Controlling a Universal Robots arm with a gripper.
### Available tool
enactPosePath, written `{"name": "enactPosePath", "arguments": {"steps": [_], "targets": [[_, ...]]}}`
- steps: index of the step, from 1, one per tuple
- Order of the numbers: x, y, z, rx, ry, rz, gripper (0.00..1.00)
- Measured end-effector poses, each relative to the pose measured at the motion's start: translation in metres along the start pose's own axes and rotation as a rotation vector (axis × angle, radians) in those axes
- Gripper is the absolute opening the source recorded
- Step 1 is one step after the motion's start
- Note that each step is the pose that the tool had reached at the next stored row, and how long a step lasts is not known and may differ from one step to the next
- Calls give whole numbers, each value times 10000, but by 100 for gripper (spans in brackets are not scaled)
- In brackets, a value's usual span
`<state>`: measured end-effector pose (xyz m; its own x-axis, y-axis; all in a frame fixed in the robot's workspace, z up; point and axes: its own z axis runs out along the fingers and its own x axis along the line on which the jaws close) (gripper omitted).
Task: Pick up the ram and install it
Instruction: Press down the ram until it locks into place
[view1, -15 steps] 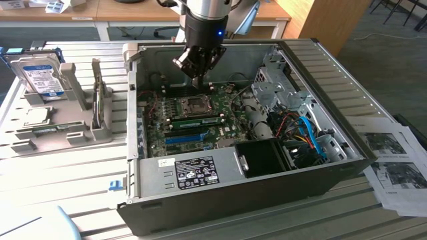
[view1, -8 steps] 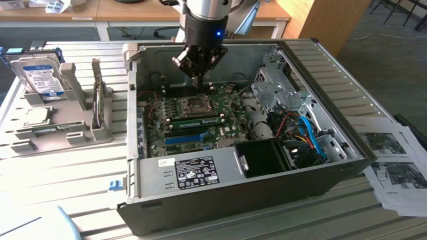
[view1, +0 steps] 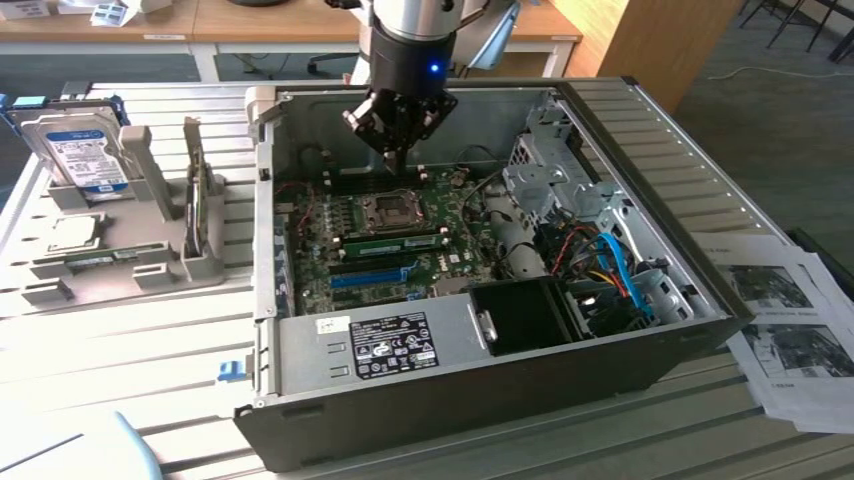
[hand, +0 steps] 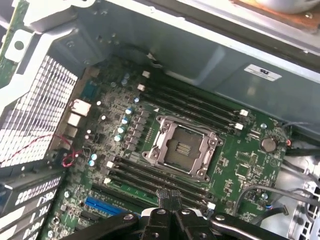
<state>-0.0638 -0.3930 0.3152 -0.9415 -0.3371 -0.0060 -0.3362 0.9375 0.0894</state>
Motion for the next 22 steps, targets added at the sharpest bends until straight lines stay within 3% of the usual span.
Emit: {"name": "enactPosePath", "arguments": {"steps": [13,22], "targets": [[0,0,0,-62,-172,1621,9],[0,0,0,-68,-280,2744,9]]}}
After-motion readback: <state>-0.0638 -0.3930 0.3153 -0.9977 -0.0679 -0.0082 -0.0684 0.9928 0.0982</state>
